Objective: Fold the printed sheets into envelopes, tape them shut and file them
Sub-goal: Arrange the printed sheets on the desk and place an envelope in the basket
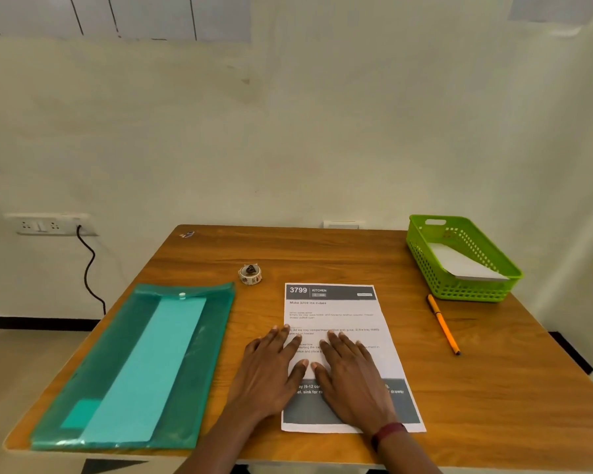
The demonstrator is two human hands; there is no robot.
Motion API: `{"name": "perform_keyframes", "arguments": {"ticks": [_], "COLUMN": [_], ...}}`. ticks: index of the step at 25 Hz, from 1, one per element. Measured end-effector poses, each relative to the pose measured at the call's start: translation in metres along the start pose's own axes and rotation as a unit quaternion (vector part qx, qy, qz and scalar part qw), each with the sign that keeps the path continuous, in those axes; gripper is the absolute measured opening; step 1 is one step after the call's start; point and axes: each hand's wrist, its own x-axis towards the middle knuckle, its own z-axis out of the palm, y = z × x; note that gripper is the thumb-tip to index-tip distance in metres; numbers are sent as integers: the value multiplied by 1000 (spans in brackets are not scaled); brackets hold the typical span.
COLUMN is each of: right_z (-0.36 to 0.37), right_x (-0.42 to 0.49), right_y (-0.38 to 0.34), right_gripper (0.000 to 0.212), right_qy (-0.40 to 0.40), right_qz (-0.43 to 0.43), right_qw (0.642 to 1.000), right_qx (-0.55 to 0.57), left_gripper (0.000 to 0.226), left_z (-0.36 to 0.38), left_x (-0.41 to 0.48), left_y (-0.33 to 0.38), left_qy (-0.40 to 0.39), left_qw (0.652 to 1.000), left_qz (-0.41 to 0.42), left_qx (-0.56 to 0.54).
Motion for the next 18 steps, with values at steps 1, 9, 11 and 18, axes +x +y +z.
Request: {"name": "perform_keyframes", "arguments": {"ticks": [1, 9, 11, 18], "right_z": [0, -3, -3, -3], "right_x": [0, 1, 2, 4], "right_y": [0, -2, -1, -1], "right_gripper": [63, 63, 64, 65], "right_qy": [-3, -10, -14, -24], "right_qz": [1, 11, 12, 13], "right_qw": [1000, 1000, 1000, 1000], "right_qx": [-1, 5, 9, 14], "left_gripper": [64, 44, 38, 78], "left_z": [0, -4, -7, -4], "left_x": [0, 25, 48, 122], "left_y": [0, -2, -4, -13], "left_qy": [-1, 25, 44, 37], "left_qw": [1000, 998, 995, 984], "left_qz": [-1, -42, -55, -96], "left_qx": [-1, -51, -68, -147]}}
